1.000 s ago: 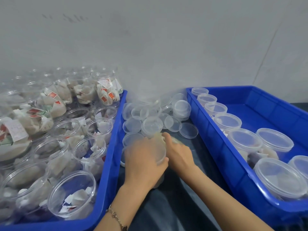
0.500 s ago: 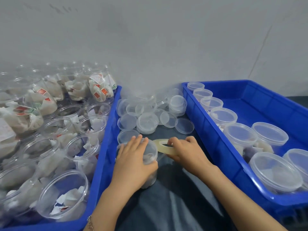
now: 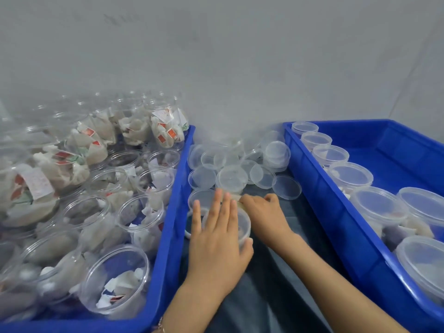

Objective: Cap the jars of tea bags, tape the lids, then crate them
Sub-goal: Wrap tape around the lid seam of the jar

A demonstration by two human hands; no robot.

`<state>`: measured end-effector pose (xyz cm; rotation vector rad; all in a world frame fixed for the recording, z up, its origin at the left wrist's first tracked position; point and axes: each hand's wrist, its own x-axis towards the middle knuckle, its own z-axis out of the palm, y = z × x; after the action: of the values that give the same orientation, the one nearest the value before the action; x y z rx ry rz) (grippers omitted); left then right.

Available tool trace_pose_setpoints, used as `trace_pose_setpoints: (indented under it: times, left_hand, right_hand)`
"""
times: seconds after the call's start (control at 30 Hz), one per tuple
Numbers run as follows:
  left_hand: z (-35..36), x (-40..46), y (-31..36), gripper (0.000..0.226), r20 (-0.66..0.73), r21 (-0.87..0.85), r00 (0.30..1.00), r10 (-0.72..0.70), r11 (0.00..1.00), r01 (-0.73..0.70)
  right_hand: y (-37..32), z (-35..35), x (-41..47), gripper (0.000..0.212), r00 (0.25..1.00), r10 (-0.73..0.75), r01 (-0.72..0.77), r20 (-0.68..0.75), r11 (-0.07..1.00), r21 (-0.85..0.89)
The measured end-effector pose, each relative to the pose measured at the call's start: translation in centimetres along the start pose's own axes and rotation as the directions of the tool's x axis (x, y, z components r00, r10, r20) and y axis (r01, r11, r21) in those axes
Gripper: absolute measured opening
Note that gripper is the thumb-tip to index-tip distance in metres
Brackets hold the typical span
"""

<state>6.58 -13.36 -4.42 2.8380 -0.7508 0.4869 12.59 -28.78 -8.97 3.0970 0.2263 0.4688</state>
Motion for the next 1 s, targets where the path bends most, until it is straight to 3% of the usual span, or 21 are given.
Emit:
trace_pose_setpoints:
  times: [0.4,0.47,0.5,0.57,0.6,0.7,0.83,1.0]
  left_hand:
    - [1.0,0.1,-0.8,0.054,-0.042,-0.171,0.994,0.104,0.979,-0.110]
    - [1.2,0.3,-1.1,0.052,-0.065,-0.228,0.991,0.113,0.966,-0.125]
    - [1.0,0.3,-1.0,0.051,-0.082,-0.285,0.991,0.104,0.950,-0.124]
    - [0.6,0.6,-0.4,0.048,-0.096,-0.353,0.990,0.104,0.926,-0.132]
    - [0.4,0.8,0.0,0.049,-0.106,-0.331,0.986,0.125,0.931,-0.153]
    - [-0.4,1.3,0.8,0.051,-0.102,-0.380,0.986,0.128,0.912,-0.158]
    - [0.1,1.7,-0.7,0.056,-0.018,-0.548,1.000,0.004,0.837,-0.013]
    - [0.9,1.2,-0.4,0.060,-0.096,-0.600,0.994,-0.056,0.800,-0.013]
  right_hand:
    - [0.0,-0.6,1.6,0.018,0.994,-0.086,0.090,0.062,0.994,-0.067]
    - [0.7,-1.1,1.0,0.021,0.995,-0.075,0.074,0.067,0.997,0.013]
    - [1.0,-1.4,0.3,0.025,0.998,-0.015,0.007,0.057,0.990,0.144]
    - [1.3,-2.0,-1.2,0.046,0.990,0.133,-0.139,0.044,0.889,0.437]
    - [1.5,-2.1,-1.9,0.058,0.987,0.154,-0.154,0.039,0.867,0.474]
    - [2.3,-2.0,-3.2,0.077,0.989,0.130,-0.146,0.069,0.918,0.369]
    - [3.7,-3.2,-4.6,0.084,0.994,0.095,-0.110,0.060,0.926,0.362]
    - [3.8,-4.4,-5.8,0.086,0.991,0.099,-0.132,0.092,0.857,0.499]
